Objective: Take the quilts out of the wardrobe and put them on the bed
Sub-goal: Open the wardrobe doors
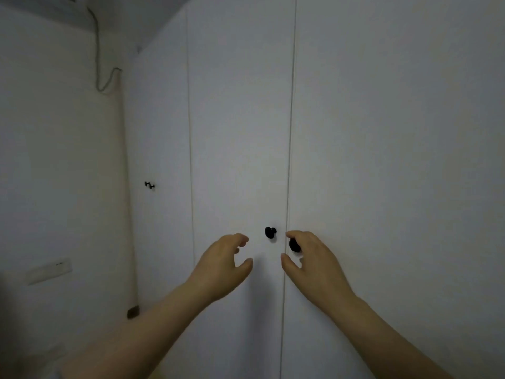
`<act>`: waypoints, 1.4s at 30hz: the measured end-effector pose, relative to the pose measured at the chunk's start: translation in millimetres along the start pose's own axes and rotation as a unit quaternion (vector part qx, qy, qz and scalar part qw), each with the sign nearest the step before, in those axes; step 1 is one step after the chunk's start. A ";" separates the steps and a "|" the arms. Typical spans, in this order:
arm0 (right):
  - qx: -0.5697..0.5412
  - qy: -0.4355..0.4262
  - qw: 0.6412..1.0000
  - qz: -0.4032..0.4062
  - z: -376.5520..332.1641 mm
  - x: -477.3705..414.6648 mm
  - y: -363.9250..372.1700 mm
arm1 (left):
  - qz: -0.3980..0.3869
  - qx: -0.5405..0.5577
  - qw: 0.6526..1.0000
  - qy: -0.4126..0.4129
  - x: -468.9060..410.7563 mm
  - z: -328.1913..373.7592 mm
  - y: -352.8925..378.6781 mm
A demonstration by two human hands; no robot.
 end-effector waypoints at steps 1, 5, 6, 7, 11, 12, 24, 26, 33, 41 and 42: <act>0.000 0.011 1.000 0.007 -1.5 -0.2 3.3 | -0.008 0.010 1.000 0.015 -6.9 -4.9 2.7; 0.024 0.076 0.995 0.063 -10.8 -7.8 24.3 | -0.057 0.062 0.993 0.078 -39.5 -33.7 16.1; 0.027 0.088 0.993 0.078 -11.6 -7.5 27.9 | -0.065 0.075 0.991 0.090 -43.2 -37.1 17.9; 0.024 0.100 0.990 0.094 -12.8 -7.3 30.7 | -0.070 0.084 0.989 0.100 -45.6 -41.3 19.1; 0.013 0.134 0.980 0.148 -22.8 -2.8 41.2 | -0.095 0.123 0.981 0.116 -43.1 -61.5 26.2; 0.004 0.143 0.976 0.162 -25.8 -1.9 43.2 | -0.098 0.129 0.980 0.118 -39.6 -65.6 27.2; -0.075 0.193 0.955 0.211 -59.8 10.6 47.2 | -0.115 0.160 0.976 0.095 -3.6 -95.2 22.2; -0.055 0.194 0.955 0.218 -68.4 15.0 51.3 | -0.119 0.176 0.972 0.102 -3.4 -95.1 22.1; -0.036 0.208 0.942 0.261 -87.2 26.9 66.3 | -0.143 0.219 0.954 0.149 -13.8 -105.5 30.2; 0.083 0.236 0.894 0.371 -86.9 11.6 83.1 | -0.178 0.270 0.928 0.185 -33.9 -133.1 38.4; 0.106 0.241 0.884 0.387 -87.5 9.2 85.6 | -0.189 0.279 0.922 0.191 -35.8 -135.7 40.6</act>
Point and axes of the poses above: each hand's wrist, its own x-axis away from the middle knuckle, its own y-axis out of the palm, z = x × y, the point moved 2 cm from there along -x, towards the middle knuckle, and after that the axes turned 6 degrees about -x, right-handed, at the moved point
